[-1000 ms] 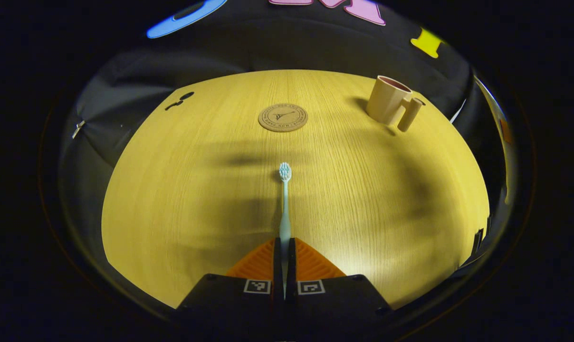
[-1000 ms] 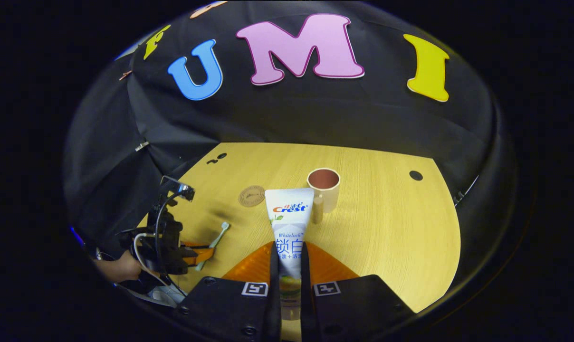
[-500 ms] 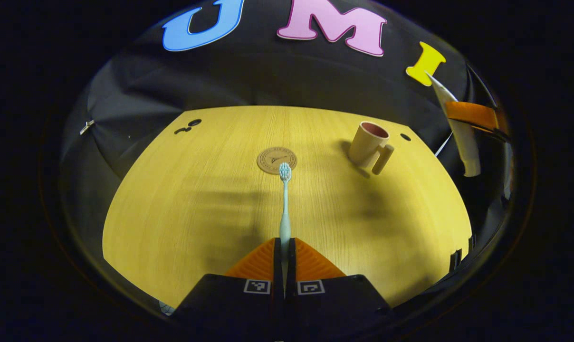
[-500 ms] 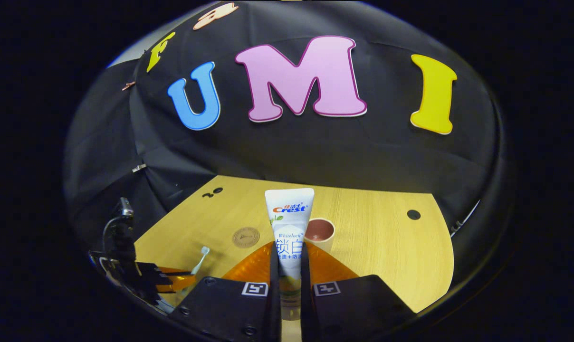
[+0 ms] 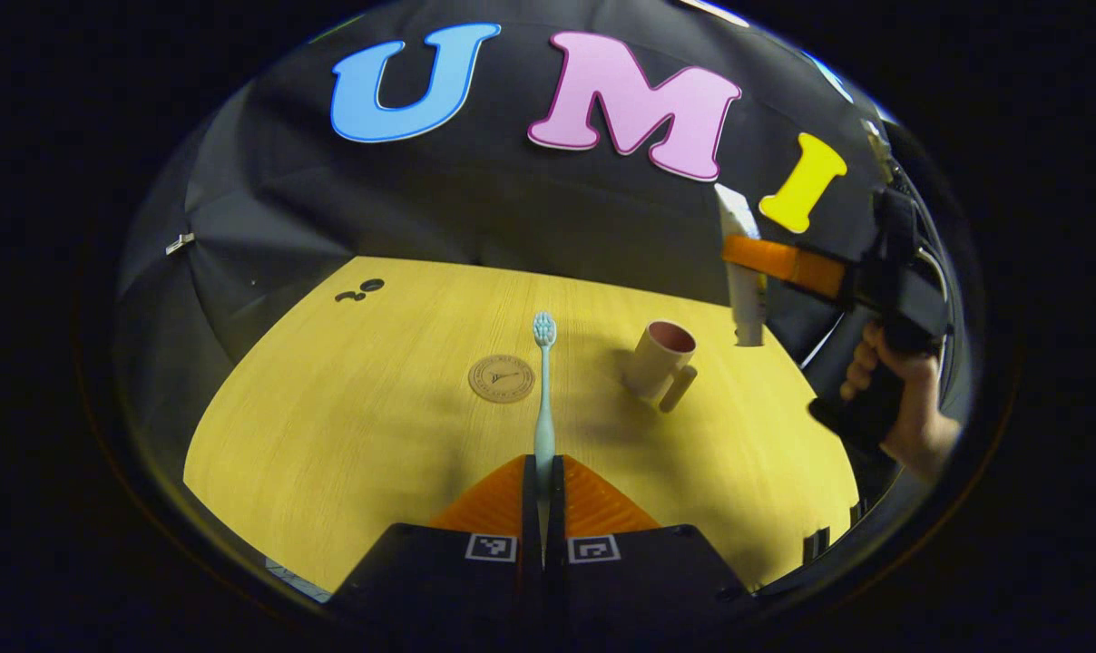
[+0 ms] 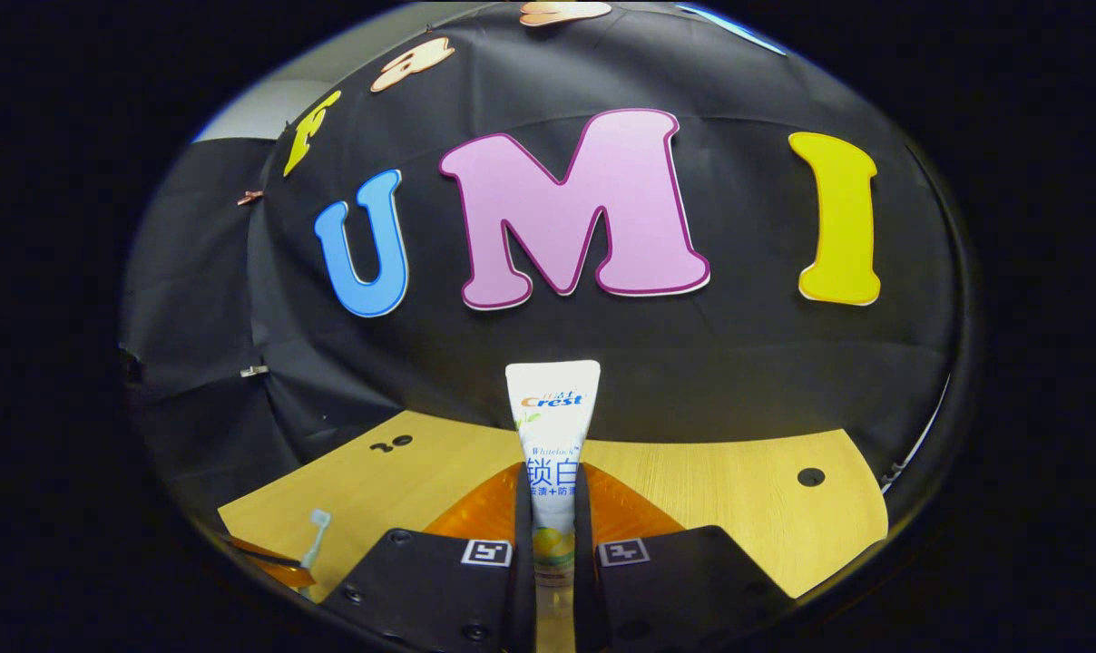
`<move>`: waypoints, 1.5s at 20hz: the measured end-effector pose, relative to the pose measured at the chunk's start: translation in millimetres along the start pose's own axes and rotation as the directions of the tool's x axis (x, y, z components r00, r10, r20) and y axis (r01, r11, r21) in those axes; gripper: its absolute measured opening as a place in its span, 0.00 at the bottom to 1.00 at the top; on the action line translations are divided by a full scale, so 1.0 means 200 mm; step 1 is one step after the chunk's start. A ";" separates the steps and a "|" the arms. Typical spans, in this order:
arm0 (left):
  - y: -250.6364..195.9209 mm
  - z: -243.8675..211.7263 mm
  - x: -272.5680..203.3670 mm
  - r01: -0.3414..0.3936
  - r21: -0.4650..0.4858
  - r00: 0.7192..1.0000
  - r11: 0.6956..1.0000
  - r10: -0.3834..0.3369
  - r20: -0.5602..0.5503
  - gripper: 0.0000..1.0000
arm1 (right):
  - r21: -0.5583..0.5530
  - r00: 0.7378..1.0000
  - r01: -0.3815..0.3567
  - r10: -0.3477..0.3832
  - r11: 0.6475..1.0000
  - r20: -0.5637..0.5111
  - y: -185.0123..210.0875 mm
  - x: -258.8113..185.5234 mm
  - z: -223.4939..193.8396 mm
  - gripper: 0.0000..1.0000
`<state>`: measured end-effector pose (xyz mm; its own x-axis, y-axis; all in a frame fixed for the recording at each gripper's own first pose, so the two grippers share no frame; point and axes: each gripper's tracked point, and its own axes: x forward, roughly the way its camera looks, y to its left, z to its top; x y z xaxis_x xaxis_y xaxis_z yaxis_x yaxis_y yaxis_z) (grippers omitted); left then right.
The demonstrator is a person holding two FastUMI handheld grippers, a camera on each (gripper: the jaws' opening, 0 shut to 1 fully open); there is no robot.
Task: Put the toothbrush and toothpaste on the desktop into the cup, then pick up the cup and place it on the coaster on the desktop.
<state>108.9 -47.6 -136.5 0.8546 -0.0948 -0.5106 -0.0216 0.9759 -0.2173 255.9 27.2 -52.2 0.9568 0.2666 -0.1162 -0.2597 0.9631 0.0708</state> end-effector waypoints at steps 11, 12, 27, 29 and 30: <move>-0.04 0.11 0.00 -0.036 -0.063 0.995 0.997 0.042 0.090 0.06 | 0.015 0.997 0.033 -0.034 0.999 0.065 -0.20 0.34 -0.21 0.20; -0.04 0.11 0.02 -0.034 -0.068 0.995 0.997 0.041 0.095 0.06 | 0.004 0.997 0.029 -0.030 1.000 0.064 -0.20 0.36 -0.24 0.20; -0.19 0.10 0.13 0.038 -0.084 0.995 0.996 -0.029 0.098 0.07 | -0.038 0.997 0.049 -0.046 0.998 0.064 -0.29 0.42 -0.48 0.41; -0.21 0.11 0.14 0.046 -0.080 0.994 0.996 -0.038 0.102 0.06 | -0.039 0.996 0.052 -0.049 0.998 0.078 -0.29 0.38 -0.44 0.66; -0.24 0.13 0.16 0.056 -0.078 0.992 0.995 -0.047 0.113 0.06 | -0.037 0.995 0.062 -0.058 0.997 0.087 -0.31 0.36 -0.41 0.83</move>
<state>150.7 -92.1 -121.3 0.9078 -0.1175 -0.4026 -0.0142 0.9508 -0.3096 330.2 -10.1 -147.0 0.9780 0.2059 -0.0337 -0.2051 0.9784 0.0265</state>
